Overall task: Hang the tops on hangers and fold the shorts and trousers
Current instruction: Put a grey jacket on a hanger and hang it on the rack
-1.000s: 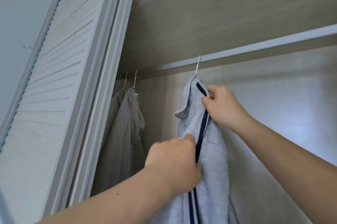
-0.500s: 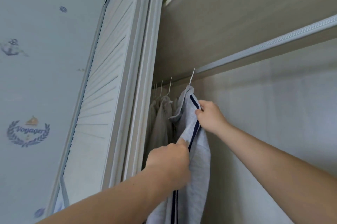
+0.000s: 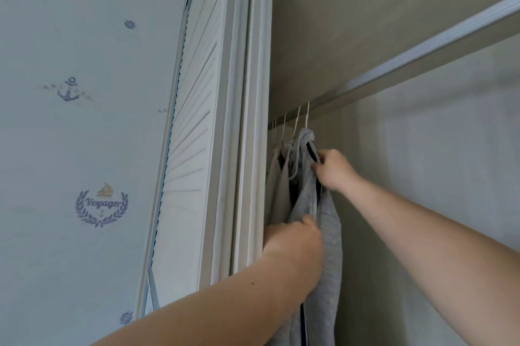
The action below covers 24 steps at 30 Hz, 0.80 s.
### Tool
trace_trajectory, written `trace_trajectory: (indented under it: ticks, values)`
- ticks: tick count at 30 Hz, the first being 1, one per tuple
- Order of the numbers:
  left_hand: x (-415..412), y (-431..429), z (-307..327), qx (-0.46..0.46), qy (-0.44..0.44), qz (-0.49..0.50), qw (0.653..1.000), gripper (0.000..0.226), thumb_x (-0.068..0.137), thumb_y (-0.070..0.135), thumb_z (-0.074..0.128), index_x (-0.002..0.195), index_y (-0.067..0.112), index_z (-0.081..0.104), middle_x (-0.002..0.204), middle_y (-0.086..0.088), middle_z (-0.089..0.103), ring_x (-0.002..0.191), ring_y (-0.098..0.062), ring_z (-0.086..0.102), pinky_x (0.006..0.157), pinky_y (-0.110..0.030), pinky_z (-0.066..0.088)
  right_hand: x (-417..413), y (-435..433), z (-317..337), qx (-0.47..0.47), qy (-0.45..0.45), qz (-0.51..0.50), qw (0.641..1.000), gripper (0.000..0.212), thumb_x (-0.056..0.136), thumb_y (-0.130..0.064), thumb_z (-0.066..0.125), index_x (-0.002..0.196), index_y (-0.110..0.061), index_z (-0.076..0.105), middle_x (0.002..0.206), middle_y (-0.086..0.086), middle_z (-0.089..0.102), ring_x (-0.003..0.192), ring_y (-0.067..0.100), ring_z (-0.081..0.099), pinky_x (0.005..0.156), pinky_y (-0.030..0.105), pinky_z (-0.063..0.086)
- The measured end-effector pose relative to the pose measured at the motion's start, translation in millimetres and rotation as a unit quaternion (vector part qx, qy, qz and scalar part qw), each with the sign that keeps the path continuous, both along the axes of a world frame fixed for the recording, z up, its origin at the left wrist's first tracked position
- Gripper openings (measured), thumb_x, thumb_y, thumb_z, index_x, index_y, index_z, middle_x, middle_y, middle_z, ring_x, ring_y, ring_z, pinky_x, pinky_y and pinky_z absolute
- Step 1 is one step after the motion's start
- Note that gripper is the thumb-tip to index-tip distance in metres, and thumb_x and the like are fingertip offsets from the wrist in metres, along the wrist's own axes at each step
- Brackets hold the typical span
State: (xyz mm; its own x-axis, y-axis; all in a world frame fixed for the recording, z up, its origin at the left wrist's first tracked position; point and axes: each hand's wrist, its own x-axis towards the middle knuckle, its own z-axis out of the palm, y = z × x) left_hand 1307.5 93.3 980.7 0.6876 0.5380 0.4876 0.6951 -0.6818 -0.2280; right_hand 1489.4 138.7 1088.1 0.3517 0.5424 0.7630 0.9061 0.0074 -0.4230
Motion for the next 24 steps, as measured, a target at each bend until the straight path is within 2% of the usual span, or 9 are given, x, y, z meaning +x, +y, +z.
trace_trajectory:
  ticks: [3, 5, 8, 10, 14, 16, 19, 21, 24]
  values:
    - [-4, -3, -3, -0.003, 0.015, -0.002, 1.0, 0.047, 0.096, 0.009, 0.051, 0.139, 0.004, 0.032, 0.123, -0.016, 0.061, 0.107, -0.035, 0.062, 0.054, -0.032, 0.029, 2, -8, -10, -0.003, -0.004, 0.0, 1.0, 0.026, 0.1, -0.017, 0.055, 0.125, -0.012, 0.064, 0.116, 0.01, 0.069, 0.101, 0.028, 0.063, 0.079, 0.027, 0.041]
    - [-7, -8, -6, -0.007, 0.001, -0.01, 1.0, 0.05, 0.096, 0.008, 0.051, 0.14, 0.006, 0.03, 0.121, -0.016, 0.061, 0.105, -0.035, 0.063, 0.06, -0.036, 0.037, 3, -21, -15, -0.011, -0.04, -0.005, 0.999, 0.026, 0.099, -0.02, 0.059, 0.124, -0.019, 0.065, 0.115, 0.007, 0.071, 0.099, 0.027, 0.067, 0.077, 0.027, 0.046]
    - [-13, -18, -11, -0.003, -0.036, -0.035, 0.999, 0.064, 0.095, 0.009, 0.055, 0.148, 0.01, 0.019, 0.12, -0.014, 0.061, 0.101, -0.034, 0.065, 0.068, -0.039, 0.046, 1, -45, -24, -0.037, -0.043, 0.005, 0.998, 0.022, 0.098, -0.014, 0.058, 0.112, -0.032, 0.063, 0.102, -0.002, 0.071, 0.067, 0.015, 0.065, 0.047, 0.022, 0.049]
    - [-20, -26, -16, 0.01, -0.043, -0.055, 0.998, 0.073, 0.095, 0.01, 0.058, 0.151, 0.015, 0.012, 0.12, -0.013, 0.059, 0.1, -0.033, 0.065, 0.067, -0.038, 0.047, -3, -60, -32, -0.049, -0.041, 0.007, 0.998, 0.025, 0.097, -0.008, 0.055, 0.107, -0.03, 0.062, 0.101, 0.001, 0.072, 0.07, 0.02, 0.068, 0.045, 0.023, 0.047]
    - [-51, -43, -24, 0.03, -0.052, -0.118, 0.991, 0.056, 0.093, 0.009, 0.056, 0.14, 0.016, 0.028, 0.107, -0.009, 0.055, 0.086, -0.032, 0.061, 0.062, -0.039, 0.044, -26, -98, -60, -0.028, -0.053, 0.022, 0.998, 0.027, 0.096, -0.012, 0.059, 0.121, -0.019, 0.067, 0.108, -0.001, 0.07, 0.086, 0.011, 0.066, 0.073, 0.027, 0.051]
    - [-74, -49, -34, 0.048, -0.061, -0.17, 0.982, 0.036, 0.096, 0.019, 0.05, 0.13, 0.019, 0.039, 0.101, -0.005, 0.055, 0.079, -0.029, 0.059, 0.061, -0.037, 0.045, -44, -117, -80, -0.026, -0.058, 0.033, 0.997, 0.033, 0.096, -0.014, 0.061, 0.129, -0.019, 0.064, 0.113, -0.004, 0.068, 0.096, 0.008, 0.065, 0.091, 0.028, 0.051]
    - [-117, -54, -56, 0.056, -0.079, -0.213, 0.972, 0.022, 0.099, 0.041, 0.043, 0.115, 0.026, 0.042, 0.096, 0.003, 0.054, 0.079, -0.023, 0.058, 0.064, -0.034, 0.047, -78, -140, -112, -0.03, -0.098, 0.052, 0.993, 0.043, 0.097, -0.02, 0.062, 0.139, -0.023, 0.057, 0.132, -0.007, 0.062, 0.121, 0.008, 0.057, 0.105, 0.027, 0.043]
    - [-150, -55, -71, 0.044, -0.082, -0.198, 0.976, 0.026, 0.098, 0.048, 0.041, 0.113, 0.027, 0.043, 0.102, 0.006, 0.052, 0.09, -0.021, 0.056, 0.071, -0.034, 0.048, -107, -153, -134, -0.03, -0.125, 0.074, 0.989, 0.048, 0.098, -0.026, 0.06, 0.145, -0.027, 0.05, 0.142, -0.014, 0.052, 0.132, 0.001, 0.046, 0.109, 0.023, 0.035]
    - [-206, -55, -100, 0.035, -0.07, -0.155, 0.985, 0.04, 0.098, 0.054, 0.035, 0.13, 0.031, 0.044, 0.126, 0.009, 0.052, 0.111, -0.017, 0.051, 0.094, -0.035, 0.046, -156, -166, -170, -0.036, -0.148, 0.121, 0.981, 0.053, 0.1, -0.036, 0.054, 0.151, -0.034, 0.039, 0.149, -0.025, 0.039, 0.14, -0.009, 0.031, 0.112, 0.016, 0.023]
